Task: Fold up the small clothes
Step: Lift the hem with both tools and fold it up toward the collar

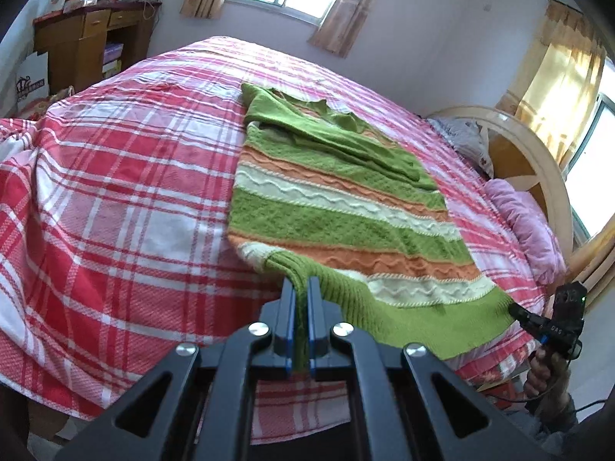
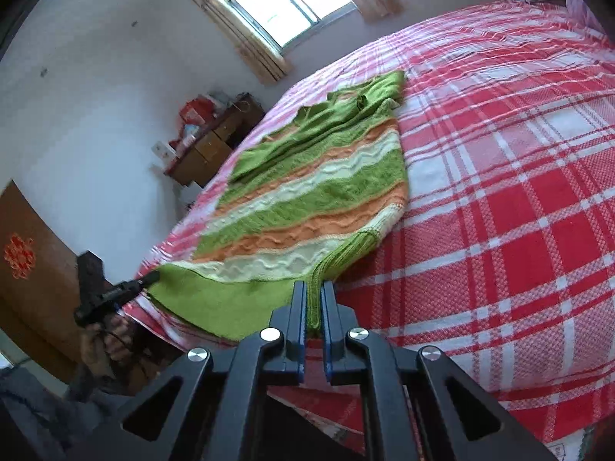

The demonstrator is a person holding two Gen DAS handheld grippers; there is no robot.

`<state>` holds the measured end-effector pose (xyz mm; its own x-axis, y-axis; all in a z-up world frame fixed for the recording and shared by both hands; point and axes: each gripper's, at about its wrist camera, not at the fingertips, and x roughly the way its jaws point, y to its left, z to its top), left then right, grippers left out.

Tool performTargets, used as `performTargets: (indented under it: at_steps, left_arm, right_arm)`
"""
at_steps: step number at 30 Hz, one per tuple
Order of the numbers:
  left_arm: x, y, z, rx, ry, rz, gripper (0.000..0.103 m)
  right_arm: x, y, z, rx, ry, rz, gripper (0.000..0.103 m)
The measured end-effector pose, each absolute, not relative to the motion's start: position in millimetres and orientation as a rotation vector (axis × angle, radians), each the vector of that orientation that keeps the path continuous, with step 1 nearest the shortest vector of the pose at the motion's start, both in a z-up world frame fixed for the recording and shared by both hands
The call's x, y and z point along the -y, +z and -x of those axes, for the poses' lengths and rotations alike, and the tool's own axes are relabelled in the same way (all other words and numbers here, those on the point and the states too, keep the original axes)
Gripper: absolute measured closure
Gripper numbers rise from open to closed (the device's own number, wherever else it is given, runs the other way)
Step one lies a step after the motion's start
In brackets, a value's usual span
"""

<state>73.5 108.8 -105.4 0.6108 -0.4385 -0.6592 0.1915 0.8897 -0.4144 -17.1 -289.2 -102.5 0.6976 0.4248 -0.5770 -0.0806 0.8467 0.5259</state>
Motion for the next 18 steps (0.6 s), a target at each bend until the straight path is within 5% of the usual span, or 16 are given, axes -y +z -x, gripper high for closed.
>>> performTargets:
  at_steps: [18]
  left_arm:
    - [-116.4,-56.7,-132.9,-0.720,-0.380,0.435,0.098]
  right_arm:
    - [292.1,-6.4,-33.3,-0.517,0.311,-0.422,0.099]
